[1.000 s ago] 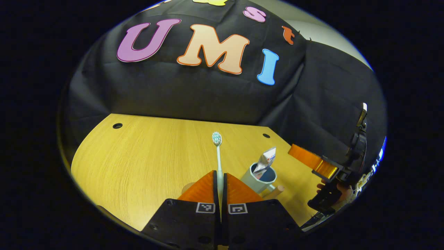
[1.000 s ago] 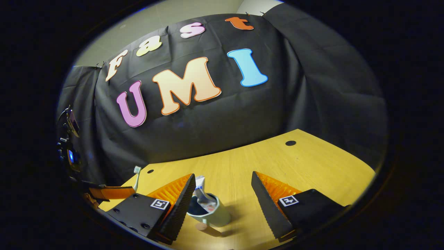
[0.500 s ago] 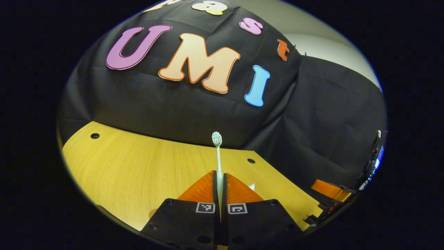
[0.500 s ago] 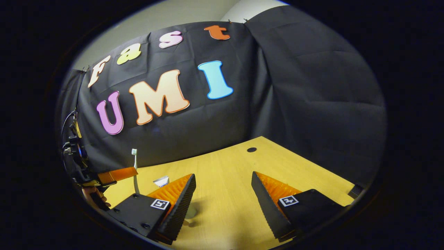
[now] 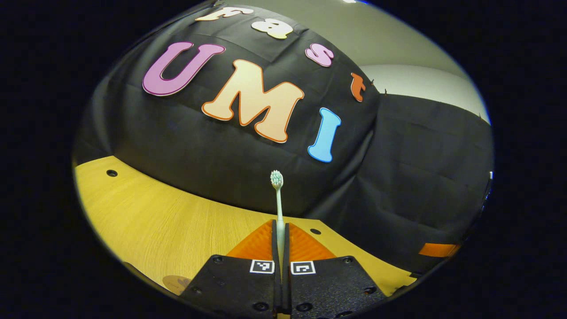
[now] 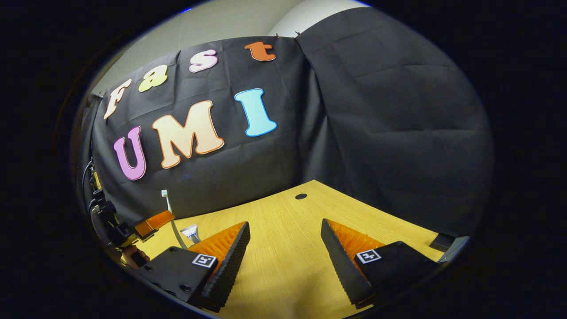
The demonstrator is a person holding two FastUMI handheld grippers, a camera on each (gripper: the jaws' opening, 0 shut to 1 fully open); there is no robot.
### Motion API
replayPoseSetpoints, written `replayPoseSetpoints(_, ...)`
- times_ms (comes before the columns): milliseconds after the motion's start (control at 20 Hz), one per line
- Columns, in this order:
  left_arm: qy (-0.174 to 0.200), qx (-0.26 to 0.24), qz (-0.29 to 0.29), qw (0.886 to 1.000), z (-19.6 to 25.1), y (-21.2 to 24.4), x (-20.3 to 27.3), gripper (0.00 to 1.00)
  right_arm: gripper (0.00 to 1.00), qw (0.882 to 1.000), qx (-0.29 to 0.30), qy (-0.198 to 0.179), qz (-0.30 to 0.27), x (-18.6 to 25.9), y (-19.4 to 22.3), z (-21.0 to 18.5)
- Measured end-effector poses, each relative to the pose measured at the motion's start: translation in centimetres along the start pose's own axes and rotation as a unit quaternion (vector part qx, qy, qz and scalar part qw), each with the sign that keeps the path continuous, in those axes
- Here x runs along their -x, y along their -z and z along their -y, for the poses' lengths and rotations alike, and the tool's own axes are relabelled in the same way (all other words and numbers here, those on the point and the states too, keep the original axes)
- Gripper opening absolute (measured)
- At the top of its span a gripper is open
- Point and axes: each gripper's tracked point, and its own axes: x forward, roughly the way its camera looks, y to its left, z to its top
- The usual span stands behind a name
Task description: Put the toothbrush and toothpaste on the desktop into the cup, then pick up the cup and place it on the coaster on the desktop.
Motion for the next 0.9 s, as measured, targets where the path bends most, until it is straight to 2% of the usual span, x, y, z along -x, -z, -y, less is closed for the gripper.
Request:
replayPoseSetpoints(50, -0.006, -0.002, 0.002, 1.0, -0.4, 0.7, 0.2, 0.0, 0.94, 1.0, 0.0, -0.001, -0.003, 0.0, 0.4, 0.2)
replayPoseSetpoints(100, -0.007, -0.006, 0.004, 1.0, -0.4, 1.0, 0.3, 0.0, 0.98, 1.0, 0.001, -0.003, -0.004, 0.1, 0.7, 0.4)
replayPoseSetpoints(300, -0.006, -0.008, 0.007, 1.0, 0.6, 2.4, 0.6, 0.0, 0.98, 1.0, 0.01, -0.01, -0.017, 0.3, 2.0, 1.2)
replayPoseSetpoints(450, -0.004, -0.034, 0.011, 0.999, 1.3, 2.6, 1.0, 0.0, 0.98, 1.0, 0.008, -0.016, -0.02, 0.1, 2.2, 1.5)
replayPoseSetpoints(650, -0.005, -0.043, 0.012, 0.999, 1.4, 2.6, 1.3, 0.05, 0.98, 0.999, 0.004, -0.023, -0.022, -0.5, 2.3, 1.4)
replayPoseSetpoints(750, -0.005, -0.039, 0.013, 0.999, 1.6, 2.5, 1.6, 0.18, 0.98, 0.999, 0.005, -0.027, -0.024, -0.6, 2.4, 1.3)
replayPoseSetpoints(800, -0.009, -0.04, 0.012, 0.999, 1.4, 2.5, 1.6, 0.28, 0.98, 0.999, 0.004, -0.029, -0.026, -0.8, 2.5, 1.2)
replayPoseSetpoints(850, -0.013, -0.044, 0.009, 0.999, 1.3, 2.7, 1.8, 0.49, 0.98, 0.999, 0.003, -0.031, -0.027, -0.7, 2.5, 1.2)
replayPoseSetpoints(900, -0.017, -0.047, 0.01, 0.999, 1.2, 2.6, 2.0, 0.62, 0.98, 0.999, 0.002, -0.032, -0.027, -0.7, 2.4, 1.2)
